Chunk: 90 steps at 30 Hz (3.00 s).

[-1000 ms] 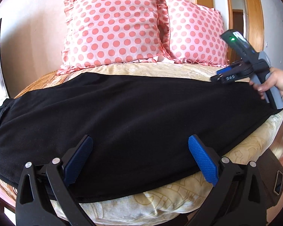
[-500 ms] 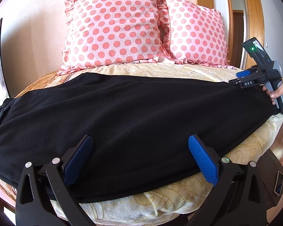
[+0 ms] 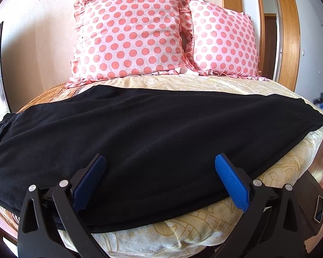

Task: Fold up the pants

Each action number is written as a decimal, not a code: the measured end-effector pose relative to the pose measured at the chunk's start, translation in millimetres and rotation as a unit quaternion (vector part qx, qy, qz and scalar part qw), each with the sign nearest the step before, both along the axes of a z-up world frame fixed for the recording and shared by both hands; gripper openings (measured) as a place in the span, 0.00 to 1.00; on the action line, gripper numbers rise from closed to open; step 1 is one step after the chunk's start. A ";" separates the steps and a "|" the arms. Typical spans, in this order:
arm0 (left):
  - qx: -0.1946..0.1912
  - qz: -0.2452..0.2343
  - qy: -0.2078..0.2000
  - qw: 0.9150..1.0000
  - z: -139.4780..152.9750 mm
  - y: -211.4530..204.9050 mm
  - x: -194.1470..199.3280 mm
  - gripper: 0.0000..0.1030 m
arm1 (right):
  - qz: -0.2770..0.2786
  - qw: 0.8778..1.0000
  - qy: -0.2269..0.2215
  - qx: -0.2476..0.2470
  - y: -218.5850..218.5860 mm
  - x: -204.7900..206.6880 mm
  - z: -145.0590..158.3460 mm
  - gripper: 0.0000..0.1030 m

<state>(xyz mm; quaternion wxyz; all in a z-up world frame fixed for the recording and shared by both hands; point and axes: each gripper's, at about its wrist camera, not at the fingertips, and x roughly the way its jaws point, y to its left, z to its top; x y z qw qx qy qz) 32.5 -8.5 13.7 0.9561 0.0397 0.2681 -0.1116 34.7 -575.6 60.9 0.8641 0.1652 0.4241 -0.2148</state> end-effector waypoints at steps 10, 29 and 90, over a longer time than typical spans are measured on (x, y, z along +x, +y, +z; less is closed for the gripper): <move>0.001 0.003 0.003 1.000 -0.5 0.7 0.7 0.98 | -0.073 0.993 -0.017 0.093 -33.6 -42.3 -21.3 0.58; 0.002 0.004 0.003 1.000 -0.2 1.4 1.5 0.98 | -0.131 0.957 -0.124 0.228 -36.3 -59.0 -32.3 0.38; -0.099 0.271 -0.037 0.957 46.2 176.2 -57.4 0.98 | 0.555 0.803 -0.123 0.176 457.6 40.0 -26.2 0.14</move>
